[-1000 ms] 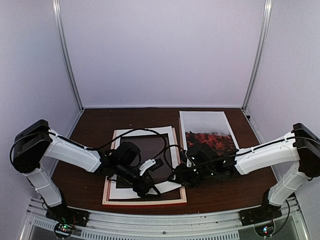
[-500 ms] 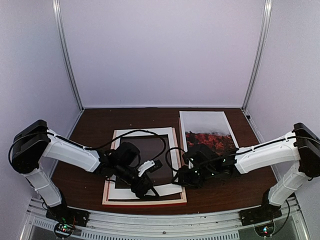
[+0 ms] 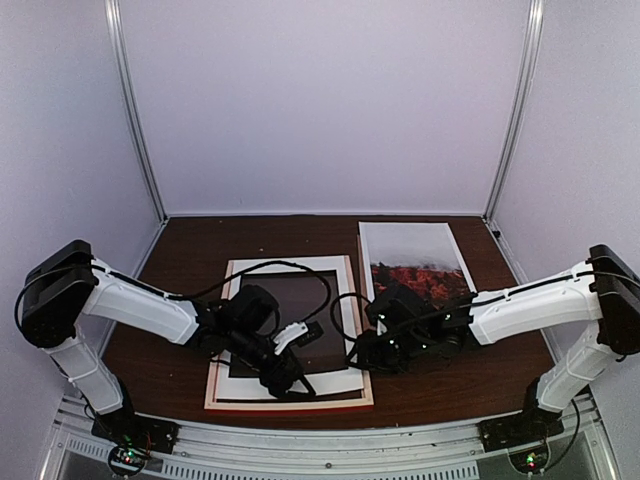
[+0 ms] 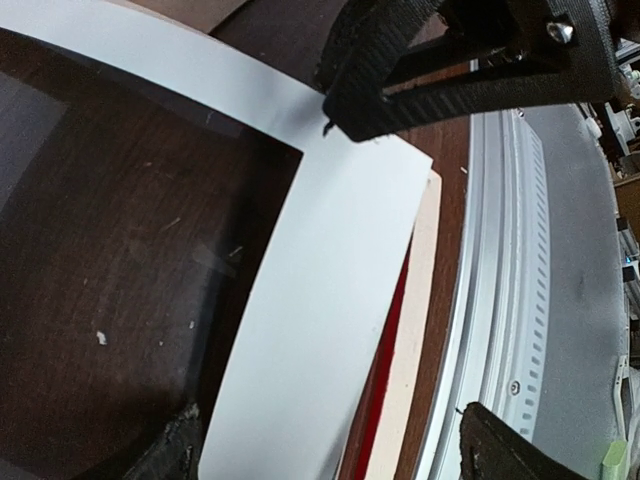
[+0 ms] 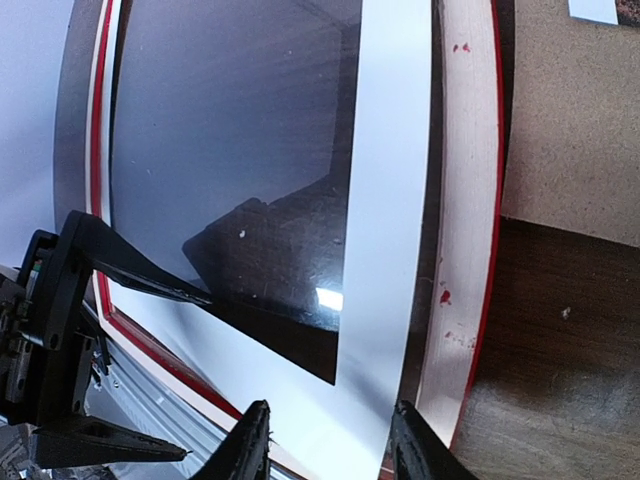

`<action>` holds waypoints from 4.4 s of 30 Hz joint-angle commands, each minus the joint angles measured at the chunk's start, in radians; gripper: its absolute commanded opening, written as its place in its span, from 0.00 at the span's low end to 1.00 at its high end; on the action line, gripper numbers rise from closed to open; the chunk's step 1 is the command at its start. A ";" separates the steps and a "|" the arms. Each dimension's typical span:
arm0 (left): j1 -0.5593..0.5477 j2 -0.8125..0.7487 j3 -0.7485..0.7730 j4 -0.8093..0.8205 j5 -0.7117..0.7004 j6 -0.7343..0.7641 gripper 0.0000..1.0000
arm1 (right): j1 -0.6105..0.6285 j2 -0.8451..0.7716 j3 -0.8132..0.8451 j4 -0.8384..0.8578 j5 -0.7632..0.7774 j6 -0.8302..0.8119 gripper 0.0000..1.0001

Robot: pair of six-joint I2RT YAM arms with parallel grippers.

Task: Put the photo into the frame
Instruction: Place the mat board on the glass panel, then press the mat board against the glass panel.

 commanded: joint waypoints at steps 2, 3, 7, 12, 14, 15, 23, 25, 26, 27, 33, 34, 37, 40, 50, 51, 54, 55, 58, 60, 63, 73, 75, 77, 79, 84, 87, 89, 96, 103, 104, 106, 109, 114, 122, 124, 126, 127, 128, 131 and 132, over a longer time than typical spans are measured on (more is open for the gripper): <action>-0.006 -0.028 -0.014 -0.007 -0.006 0.008 0.89 | -0.010 -0.038 0.017 -0.047 0.058 -0.031 0.42; -0.007 -0.028 -0.016 -0.008 -0.006 0.008 0.89 | -0.013 -0.042 0.018 -0.056 0.066 -0.036 0.42; -0.008 -0.030 -0.022 -0.013 -0.012 0.007 0.89 | -0.022 -0.063 0.022 -0.091 0.095 -0.059 0.42; -0.012 -0.031 -0.023 -0.015 -0.016 0.006 0.88 | -0.044 -0.088 0.025 -0.131 0.120 -0.087 0.42; -0.013 -0.032 -0.022 -0.019 -0.016 0.006 0.88 | -0.057 -0.100 0.026 -0.149 0.130 -0.100 0.42; -0.016 -0.034 -0.022 -0.018 -0.015 0.006 0.88 | -0.065 -0.107 0.026 -0.159 0.137 -0.108 0.42; -0.023 -0.053 -0.022 -0.052 -0.012 0.006 0.87 | -0.150 -0.189 0.007 -0.215 0.178 -0.158 0.43; -0.024 -0.059 -0.019 -0.057 -0.012 0.008 0.87 | -0.162 -0.206 0.005 -0.226 0.184 -0.168 0.43; -0.026 -0.061 -0.016 -0.064 -0.012 0.009 0.87 | -0.165 -0.212 0.005 -0.231 0.188 -0.172 0.43; -0.026 -0.062 -0.015 -0.070 -0.012 0.009 0.86 | -0.169 -0.216 0.004 -0.235 0.190 -0.174 0.43; -0.034 -0.069 -0.003 -0.093 -0.009 0.014 0.86 | -0.184 -0.214 -0.006 -0.235 0.190 -0.188 0.43; -0.035 -0.069 -0.001 -0.097 -0.008 0.016 0.86 | -0.189 -0.214 -0.007 -0.237 0.190 -0.191 0.43; -0.038 -0.072 0.005 -0.120 -0.003 0.022 0.85 | -0.208 -0.222 -0.010 -0.244 0.191 -0.206 0.43; -0.041 -0.082 0.009 -0.139 -0.006 0.028 0.85 | -0.231 -0.235 -0.010 -0.259 0.199 -0.225 0.43; -0.040 -0.189 0.031 -0.178 -0.073 0.052 0.88 | -0.267 -0.241 0.032 -0.299 0.234 -0.324 0.45; -0.041 -0.207 0.037 -0.180 -0.099 0.054 0.89 | -0.268 -0.239 0.037 -0.297 0.237 -0.333 0.45; -0.036 -0.247 0.072 -0.216 -0.248 0.062 0.93 | -0.278 -0.230 0.062 -0.304 0.249 -0.368 0.49; -0.033 -0.251 0.092 -0.234 -0.303 0.062 0.94 | -0.283 -0.228 0.074 -0.310 0.256 -0.383 0.51; 0.008 -0.240 0.164 -0.284 -0.408 0.057 0.97 | -0.312 -0.219 0.110 -0.318 0.267 -0.429 0.56; 0.042 -0.223 0.211 -0.305 -0.465 0.043 0.98 | -0.336 -0.208 0.135 -0.319 0.263 -0.464 0.60; 0.112 -0.189 0.279 -0.331 -0.500 0.014 0.98 | -0.375 -0.181 0.179 -0.321 0.247 -0.506 0.70; 0.338 -0.008 0.482 -0.395 -0.533 -0.051 0.98 | -0.460 -0.070 0.291 -0.310 0.228 -0.627 0.82; 0.369 0.049 0.528 -0.403 -0.520 -0.056 0.98 | -0.473 -0.042 0.313 -0.305 0.214 -0.641 0.82; 0.399 0.102 0.572 -0.407 -0.502 -0.060 0.98 | -0.485 -0.017 0.335 -0.303 0.213 -0.656 0.82; 0.426 0.156 0.614 -0.410 -0.481 -0.066 0.98 | -0.493 0.007 0.348 -0.298 0.202 -0.665 0.82; 0.470 0.300 0.729 -0.416 -0.430 -0.073 0.98 | -0.511 0.058 0.363 -0.292 0.166 -0.671 0.81; 0.477 0.382 0.780 -0.421 -0.408 -0.072 0.98 | -0.518 0.067 0.364 -0.289 0.160 -0.668 0.82; 0.479 0.417 0.805 -0.425 -0.399 -0.071 0.98 | -0.524 0.071 0.364 -0.289 0.157 -0.665 0.81; 0.480 0.476 0.802 -0.409 -0.388 -0.077 0.98 | -0.532 0.084 0.358 -0.291 0.146 -0.661 0.81; 0.479 0.481 0.755 -0.386 -0.366 -0.093 0.97 | -0.535 0.071 0.340 -0.287 0.150 -0.656 0.81; 0.479 0.476 0.746 -0.384 -0.366 -0.095 0.97 | -0.536 0.069 0.338 -0.290 0.154 -0.655 0.81; 0.480 0.457 0.727 -0.378 -0.367 -0.097 0.97 | -0.540 0.061 0.336 -0.298 0.160 -0.658 0.81; 0.479 0.415 0.697 -0.361 -0.373 -0.099 0.97 | -0.561 0.041 0.322 -0.307 0.164 -0.657 0.81; 0.479 0.322 0.640 -0.313 -0.379 -0.108 0.98 | -0.642 -0.001 0.288 -0.330 0.162 -0.669 0.82; 0.476 0.186 0.575 -0.275 -0.341 -0.122 0.97 | -0.852 -0.043 0.225 -0.349 0.121 -0.681 0.82; 0.469 0.160 0.567 -0.261 -0.316 -0.128 0.98 | -0.915 -0.036 0.208 -0.339 0.083 -0.676 0.81; 0.458 0.143 0.562 -0.257 -0.301 -0.128 0.98 | -0.977 -0.018 0.191 -0.323 0.030 -0.670 0.81; 0.448 0.137 0.561 -0.255 -0.297 -0.128 0.98 | -1.005 -0.007 0.183 -0.314 0.014 -0.669 0.80; 0.442 0.130 0.560 -0.255 -0.296 -0.126 0.98 | -1.029 0.005 0.176 -0.306 -0.004 -0.667 0.80; 0.426 0.116 0.554 -0.254 -0.290 -0.116 0.98 | -1.104 0.044 0.151 -0.280 -0.066 -0.659 0.77; 0.423 0.113 0.552 -0.255 -0.287 -0.115 0.98 | -1.122 0.050 0.138 -0.268 -0.081 -0.654 0.76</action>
